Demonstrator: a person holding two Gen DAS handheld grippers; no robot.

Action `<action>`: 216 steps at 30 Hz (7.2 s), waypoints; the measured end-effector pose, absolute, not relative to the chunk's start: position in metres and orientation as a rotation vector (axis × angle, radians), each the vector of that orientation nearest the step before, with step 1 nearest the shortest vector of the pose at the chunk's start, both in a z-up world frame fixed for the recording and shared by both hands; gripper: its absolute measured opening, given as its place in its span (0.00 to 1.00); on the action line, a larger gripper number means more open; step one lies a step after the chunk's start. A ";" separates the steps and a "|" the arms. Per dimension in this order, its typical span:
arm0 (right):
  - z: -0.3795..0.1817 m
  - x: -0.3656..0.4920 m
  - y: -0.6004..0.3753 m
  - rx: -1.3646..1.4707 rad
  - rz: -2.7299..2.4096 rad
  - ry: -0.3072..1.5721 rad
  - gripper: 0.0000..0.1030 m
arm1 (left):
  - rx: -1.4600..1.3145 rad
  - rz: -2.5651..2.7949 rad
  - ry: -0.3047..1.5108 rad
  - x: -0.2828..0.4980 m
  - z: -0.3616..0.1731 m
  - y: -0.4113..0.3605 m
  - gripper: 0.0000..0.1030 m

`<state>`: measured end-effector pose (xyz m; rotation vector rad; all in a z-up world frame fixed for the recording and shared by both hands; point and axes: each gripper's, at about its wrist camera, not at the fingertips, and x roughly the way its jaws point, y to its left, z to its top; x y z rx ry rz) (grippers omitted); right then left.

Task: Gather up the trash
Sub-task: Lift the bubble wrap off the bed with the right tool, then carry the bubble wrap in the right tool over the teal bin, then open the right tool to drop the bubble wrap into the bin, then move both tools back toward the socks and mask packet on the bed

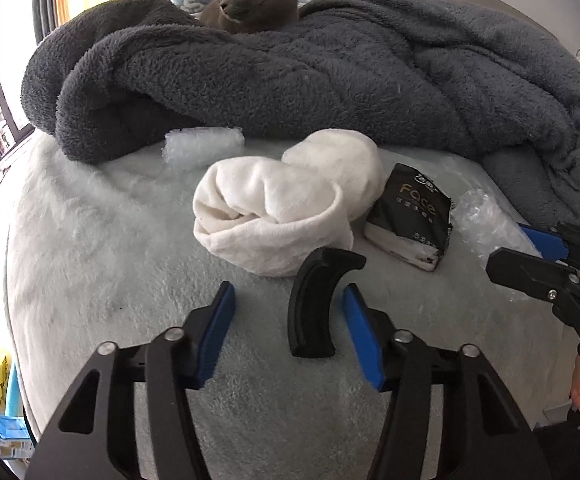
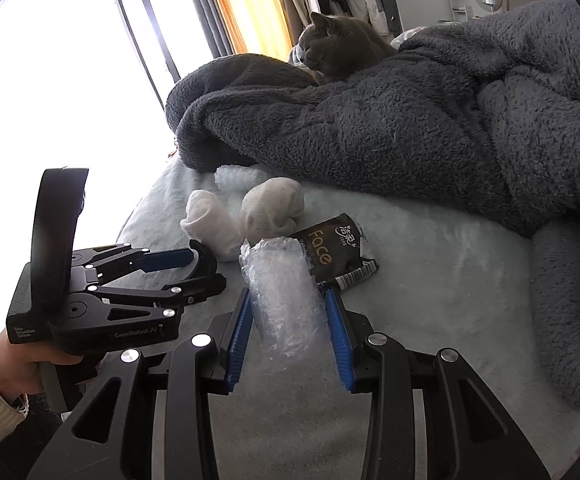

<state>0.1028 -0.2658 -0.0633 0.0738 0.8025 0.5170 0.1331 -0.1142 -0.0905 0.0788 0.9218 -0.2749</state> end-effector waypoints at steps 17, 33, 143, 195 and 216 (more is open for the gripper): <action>-0.060 0.106 -0.263 0.080 0.519 0.798 0.37 | 0.124 -0.311 0.906 0.125 -0.088 -0.115 0.21; -0.047 0.111 -0.232 0.073 0.566 0.788 0.37 | 0.105 -0.320 0.901 0.109 -0.075 -0.094 0.21; -0.187 0.066 0.206 -0.210 0.951 1.285 0.37 | -0.281 0.140 0.895 -0.016 -0.075 0.308 0.79; -0.057 0.098 0.030 -0.087 0.883 0.912 0.67 | -0.191 -0.044 0.622 0.041 0.032 0.151 0.88; -0.043 0.112 -0.066 -0.093 0.722 0.826 0.74 | -0.130 -0.136 0.637 0.072 0.024 0.069 0.92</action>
